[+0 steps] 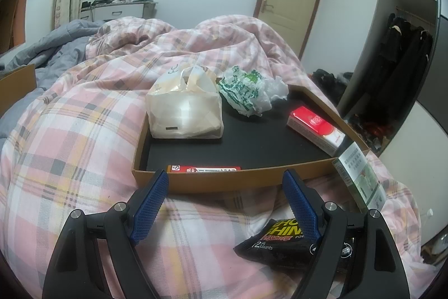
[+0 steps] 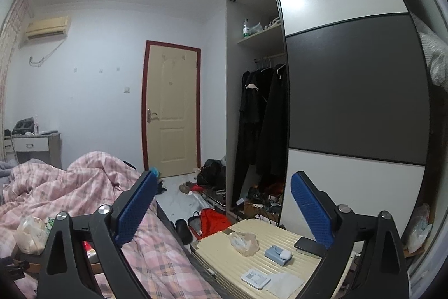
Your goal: Organize soft objects
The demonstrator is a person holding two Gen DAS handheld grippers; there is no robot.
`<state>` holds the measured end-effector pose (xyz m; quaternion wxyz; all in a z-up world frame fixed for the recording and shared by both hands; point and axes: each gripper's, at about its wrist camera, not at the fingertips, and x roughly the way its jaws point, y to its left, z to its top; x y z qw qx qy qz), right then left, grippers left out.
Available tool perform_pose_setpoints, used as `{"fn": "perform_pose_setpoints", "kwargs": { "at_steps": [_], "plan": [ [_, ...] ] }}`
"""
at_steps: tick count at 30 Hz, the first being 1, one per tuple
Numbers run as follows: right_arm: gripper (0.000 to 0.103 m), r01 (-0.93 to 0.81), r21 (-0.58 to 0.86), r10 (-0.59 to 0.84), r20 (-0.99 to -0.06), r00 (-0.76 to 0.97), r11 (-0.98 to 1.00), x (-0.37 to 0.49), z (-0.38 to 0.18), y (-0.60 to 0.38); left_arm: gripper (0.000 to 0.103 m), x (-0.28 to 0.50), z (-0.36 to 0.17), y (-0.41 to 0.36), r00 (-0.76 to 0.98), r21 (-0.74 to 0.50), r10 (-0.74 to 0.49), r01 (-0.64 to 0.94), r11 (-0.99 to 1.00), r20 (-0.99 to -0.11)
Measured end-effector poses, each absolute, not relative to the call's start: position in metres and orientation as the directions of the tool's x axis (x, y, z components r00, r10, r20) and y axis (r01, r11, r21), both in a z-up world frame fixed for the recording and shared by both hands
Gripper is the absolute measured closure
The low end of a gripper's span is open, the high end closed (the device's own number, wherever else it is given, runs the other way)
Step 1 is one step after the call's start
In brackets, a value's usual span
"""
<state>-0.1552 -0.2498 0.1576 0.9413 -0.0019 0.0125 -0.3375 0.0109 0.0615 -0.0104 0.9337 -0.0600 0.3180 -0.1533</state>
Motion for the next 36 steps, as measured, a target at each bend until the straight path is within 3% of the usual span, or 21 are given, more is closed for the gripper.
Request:
{"fn": "perform_pose_setpoints", "kwargs": {
  "at_steps": [7, 21, 36],
  "plan": [
    [0.005, 0.711, 0.021, -0.711, 0.047, 0.701, 0.703, -0.180, 0.166, -0.261, 0.022, 0.011, -0.010, 0.061, 0.750, -0.209, -0.324, 0.248, 0.946, -0.576],
    [0.004, 0.914, 0.071, -0.912, 0.136, 0.387, 0.399, -0.209, 0.175, -0.275, 0.022, 0.011, -0.011, 0.061, 0.750, -0.209, -0.323, 0.247, 0.946, -0.577],
    [0.001, 0.964, 0.065, -0.962, 0.115, 0.248, 0.257, -0.218, 0.182, -0.289, 0.022, 0.012, -0.010, 0.061, 0.749, -0.210, -0.324, 0.247, 0.946, -0.578]
  ]
}}
